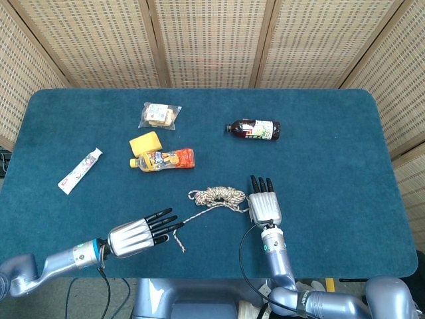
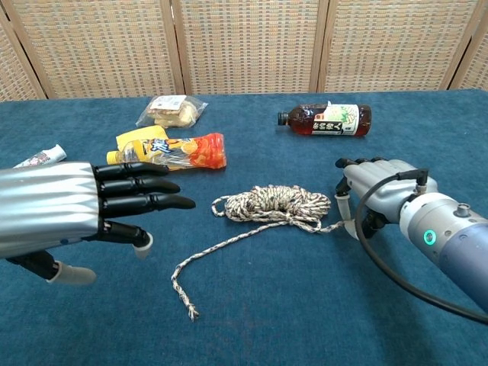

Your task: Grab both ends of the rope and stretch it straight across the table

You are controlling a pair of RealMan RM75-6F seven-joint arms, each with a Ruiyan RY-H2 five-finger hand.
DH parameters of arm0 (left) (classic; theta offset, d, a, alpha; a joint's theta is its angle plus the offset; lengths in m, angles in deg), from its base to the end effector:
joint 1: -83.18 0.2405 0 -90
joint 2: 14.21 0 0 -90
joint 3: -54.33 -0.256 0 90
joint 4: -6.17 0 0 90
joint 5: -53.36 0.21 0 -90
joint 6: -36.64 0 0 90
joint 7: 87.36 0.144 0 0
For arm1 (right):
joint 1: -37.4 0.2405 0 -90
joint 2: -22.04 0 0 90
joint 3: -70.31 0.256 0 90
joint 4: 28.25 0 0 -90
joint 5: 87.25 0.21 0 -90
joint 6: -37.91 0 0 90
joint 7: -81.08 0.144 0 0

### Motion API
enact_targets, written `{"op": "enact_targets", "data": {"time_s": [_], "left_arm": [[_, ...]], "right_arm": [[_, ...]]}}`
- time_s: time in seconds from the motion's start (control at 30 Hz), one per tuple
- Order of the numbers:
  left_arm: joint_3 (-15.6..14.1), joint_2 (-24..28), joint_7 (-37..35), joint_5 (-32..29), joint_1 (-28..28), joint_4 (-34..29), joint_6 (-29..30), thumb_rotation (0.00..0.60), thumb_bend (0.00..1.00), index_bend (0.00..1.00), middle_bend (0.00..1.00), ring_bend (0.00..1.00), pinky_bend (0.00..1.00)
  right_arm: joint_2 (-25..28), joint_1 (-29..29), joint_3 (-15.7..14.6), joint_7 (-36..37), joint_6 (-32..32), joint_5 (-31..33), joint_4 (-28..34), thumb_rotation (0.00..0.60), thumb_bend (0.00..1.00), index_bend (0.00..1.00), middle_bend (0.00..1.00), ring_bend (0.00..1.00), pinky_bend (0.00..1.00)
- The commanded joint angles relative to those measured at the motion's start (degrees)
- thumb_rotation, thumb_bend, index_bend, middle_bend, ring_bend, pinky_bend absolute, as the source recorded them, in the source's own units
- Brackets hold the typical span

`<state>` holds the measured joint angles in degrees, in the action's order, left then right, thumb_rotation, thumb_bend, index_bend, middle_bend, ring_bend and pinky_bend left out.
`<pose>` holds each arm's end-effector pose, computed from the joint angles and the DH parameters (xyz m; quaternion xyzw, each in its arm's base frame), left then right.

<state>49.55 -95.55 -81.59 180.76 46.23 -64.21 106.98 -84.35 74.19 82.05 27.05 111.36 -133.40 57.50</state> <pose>-0.1922 0.2506 0.0045 -0.9017 0.0229 -0.3776 0.2094 -0.1470 -0.2934 -0.0729 0.7005 -0.3855 0.2500 0.5461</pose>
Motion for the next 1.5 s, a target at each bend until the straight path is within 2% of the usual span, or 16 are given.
{"op": "enact_targets", "data": {"time_s": [0.03, 0.2, 0.47, 0.9, 1.07, 1.27, 1.5], "left_arm": [[-1.1, -1.8, 0.1, -0.4, -1.6, 1.0, -2.3, 0.600, 0.20, 0.42, 0.00, 0.00, 0.00], [-1.9, -4.0, 1.1, -1.4, -3.7, 1.7, -5.8, 0.600, 0.22, 0.43, 0.00, 0.00, 0.00], [-1.2, -9.3, 1.7, -5.0, -6.1, 1.0, -10.4, 0.600, 0.26, 0.45, 0.00, 0.00, 0.00], [-0.2, -12.5, 4.2, -11.4, -8.4, -0.6, -16.1, 0.600, 0.30, 0.47, 0.00, 0.00, 0.00], [-0.7, -13.0, 5.7, -12.5, -9.1, -0.2, -16.8, 0.600, 0.31, 0.49, 0.00, 0.00, 0.00], [-1.2, -14.1, 6.0, -13.7, -9.5, 0.9, -16.3, 0.600, 0.39, 0.53, 0.00, 0.00, 0.00], [-2.2, -14.6, 5.8, -14.9, -9.6, 1.9, -15.4, 0.600, 0.40, 0.53, 0.00, 0.00, 0.00]], "right_arm": [[-0.1, 0.1, 0.0, -0.2, 0.0, 0.2, 0.0, 0.600, 0.43, 0.70, 0.00, 0.00, 0.00], [-0.3, 0.4, 0.0, -0.3, -0.3, 0.4, -0.1, 0.600, 0.43, 0.70, 0.00, 0.00, 0.00], [-0.4, 0.6, 0.2, 0.6, -1.1, 0.7, -0.7, 0.600, 0.43, 0.71, 0.00, 0.00, 0.00], [0.3, 0.4, 0.5, 2.4, -2.2, 1.6, -2.0, 0.600, 0.43, 0.71, 0.00, 0.00, 0.00], [0.5, 0.3, 0.3, 2.8, -2.4, 1.7, -2.3, 0.600, 0.43, 0.71, 0.00, 0.00, 0.00], [0.4, 0.4, 0.3, 3.0, -2.4, 1.6, -2.4, 0.600, 0.43, 0.72, 0.00, 0.00, 0.00], [0.4, 0.5, 0.3, 3.2, -2.4, 1.7, -2.4, 0.600, 0.43, 0.72, 0.00, 0.00, 0.00]]}}
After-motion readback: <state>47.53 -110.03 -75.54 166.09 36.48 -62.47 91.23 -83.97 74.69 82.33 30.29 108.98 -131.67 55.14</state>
